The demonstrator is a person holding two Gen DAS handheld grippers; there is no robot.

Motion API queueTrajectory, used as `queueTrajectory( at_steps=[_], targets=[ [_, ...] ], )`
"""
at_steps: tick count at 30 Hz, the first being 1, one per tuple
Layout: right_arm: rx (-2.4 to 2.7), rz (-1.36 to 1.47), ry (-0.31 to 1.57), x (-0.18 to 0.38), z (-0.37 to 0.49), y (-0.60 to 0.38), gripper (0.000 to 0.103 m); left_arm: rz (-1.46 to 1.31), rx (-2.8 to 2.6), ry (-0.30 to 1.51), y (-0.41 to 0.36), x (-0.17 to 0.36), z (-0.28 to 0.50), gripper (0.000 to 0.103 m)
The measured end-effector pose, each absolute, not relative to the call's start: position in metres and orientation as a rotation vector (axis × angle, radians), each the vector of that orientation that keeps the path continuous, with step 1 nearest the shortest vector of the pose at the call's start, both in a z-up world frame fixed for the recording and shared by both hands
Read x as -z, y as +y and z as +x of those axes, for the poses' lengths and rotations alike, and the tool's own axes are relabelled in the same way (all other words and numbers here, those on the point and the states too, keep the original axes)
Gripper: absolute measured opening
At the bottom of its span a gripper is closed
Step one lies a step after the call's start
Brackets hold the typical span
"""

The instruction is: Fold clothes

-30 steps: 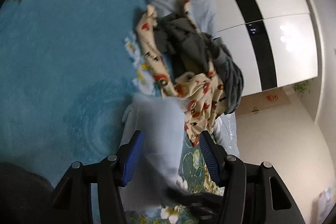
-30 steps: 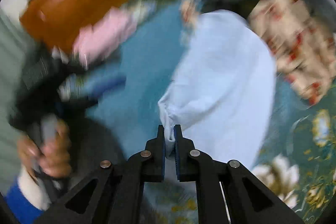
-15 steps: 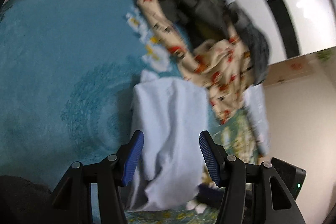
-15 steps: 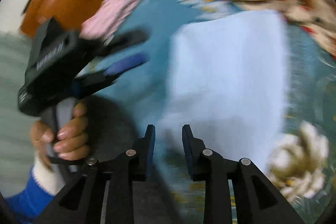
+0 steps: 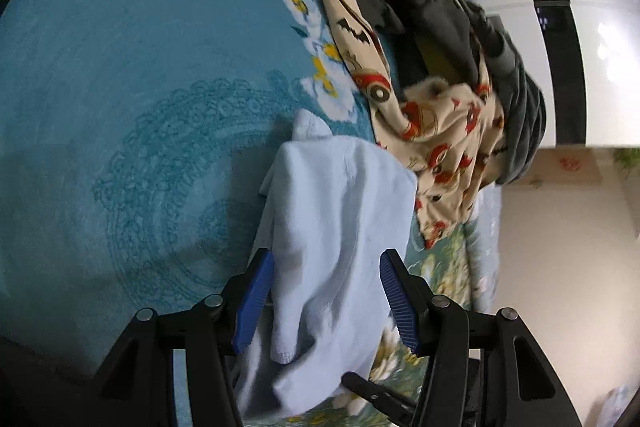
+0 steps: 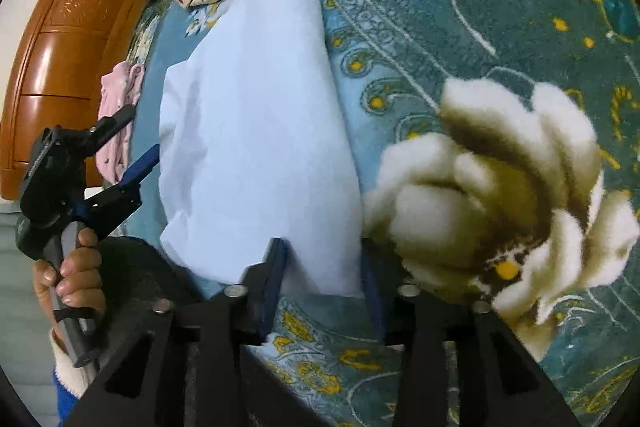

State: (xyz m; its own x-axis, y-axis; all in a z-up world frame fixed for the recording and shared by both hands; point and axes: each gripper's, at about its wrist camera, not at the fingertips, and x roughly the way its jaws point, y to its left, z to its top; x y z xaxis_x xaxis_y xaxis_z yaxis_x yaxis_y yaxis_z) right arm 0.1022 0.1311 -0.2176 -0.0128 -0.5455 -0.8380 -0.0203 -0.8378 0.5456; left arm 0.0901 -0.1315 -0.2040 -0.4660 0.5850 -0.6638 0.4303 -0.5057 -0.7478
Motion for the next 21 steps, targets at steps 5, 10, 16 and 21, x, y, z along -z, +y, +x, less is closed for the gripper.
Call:
queueTrajectory(
  at_steps=[5, 10, 16, 21],
  targets=[
    [1.901, 1.858, -0.583, 0.201, 0.09, 0.149, 0.009, -1.564, -2.119, -1.497, -0.13, 0.204, 0.088, 0.059],
    [2.092, 1.798, -0.438, 0.162, 0.043, 0.199, 0.009, -1.58, -2.116, -1.464, -0.125, 0.206, 0.084, 0.059],
    [2.096, 1.865, -0.458, 0.174, 0.019, 0.224, 0.013, -1.568, -2.079, -1.487, -0.123, 0.213, 0.077, 0.061],
    [2.1, 1.854, -0.687, 0.184, 0.029, 0.243, 0.029, -1.558, -2.034, -1.556, -0.123, 0.23, 0.062, 0.063]
  ],
)
